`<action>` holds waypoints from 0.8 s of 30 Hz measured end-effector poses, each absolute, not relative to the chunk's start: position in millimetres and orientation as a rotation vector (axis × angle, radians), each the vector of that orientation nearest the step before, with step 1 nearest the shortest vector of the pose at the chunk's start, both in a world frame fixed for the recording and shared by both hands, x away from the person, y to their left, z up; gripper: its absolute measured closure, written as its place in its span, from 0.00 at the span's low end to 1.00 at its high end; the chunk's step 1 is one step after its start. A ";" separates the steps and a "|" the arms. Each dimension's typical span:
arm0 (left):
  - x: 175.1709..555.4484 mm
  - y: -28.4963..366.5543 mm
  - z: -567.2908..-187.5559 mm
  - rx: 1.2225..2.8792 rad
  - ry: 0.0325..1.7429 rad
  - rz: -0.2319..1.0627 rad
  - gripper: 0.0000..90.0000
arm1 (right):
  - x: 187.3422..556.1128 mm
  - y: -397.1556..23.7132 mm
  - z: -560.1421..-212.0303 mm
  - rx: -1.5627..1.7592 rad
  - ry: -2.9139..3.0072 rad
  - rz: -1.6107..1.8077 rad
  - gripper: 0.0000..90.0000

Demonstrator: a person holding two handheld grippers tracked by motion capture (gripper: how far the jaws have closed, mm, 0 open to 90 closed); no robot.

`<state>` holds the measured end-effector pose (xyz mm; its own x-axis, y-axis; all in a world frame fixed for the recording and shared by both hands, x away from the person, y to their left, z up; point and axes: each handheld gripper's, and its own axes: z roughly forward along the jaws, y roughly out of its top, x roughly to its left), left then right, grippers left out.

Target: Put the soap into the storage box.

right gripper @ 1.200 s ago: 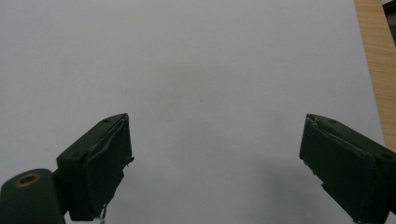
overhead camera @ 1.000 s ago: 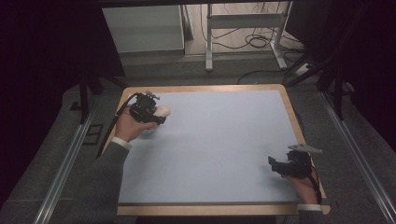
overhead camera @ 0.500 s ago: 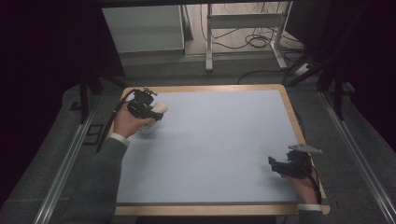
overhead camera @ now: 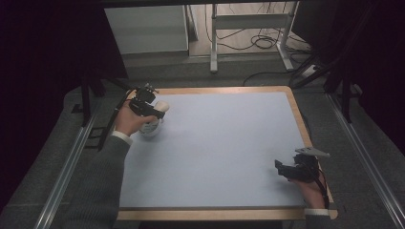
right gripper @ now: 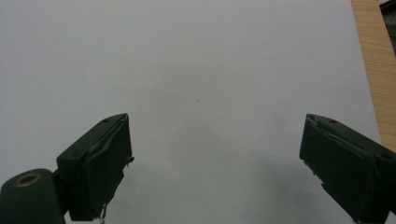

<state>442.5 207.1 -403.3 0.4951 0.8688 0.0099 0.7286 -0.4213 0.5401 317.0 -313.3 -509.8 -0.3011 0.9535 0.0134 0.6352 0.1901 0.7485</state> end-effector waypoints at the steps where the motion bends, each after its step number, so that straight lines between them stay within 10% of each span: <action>1: 443.8 208.3 -403.0 2.271 1.318 0.398 0.55 | 317.1 -313.3 -509.9 1.484 2.007 0.919 0.10; 24: 464.7 221.5 -416.9 2.276 1.418 0.404 0.55 | 317.4 -313.6 -510.8 1.488 2.010 0.912 0.10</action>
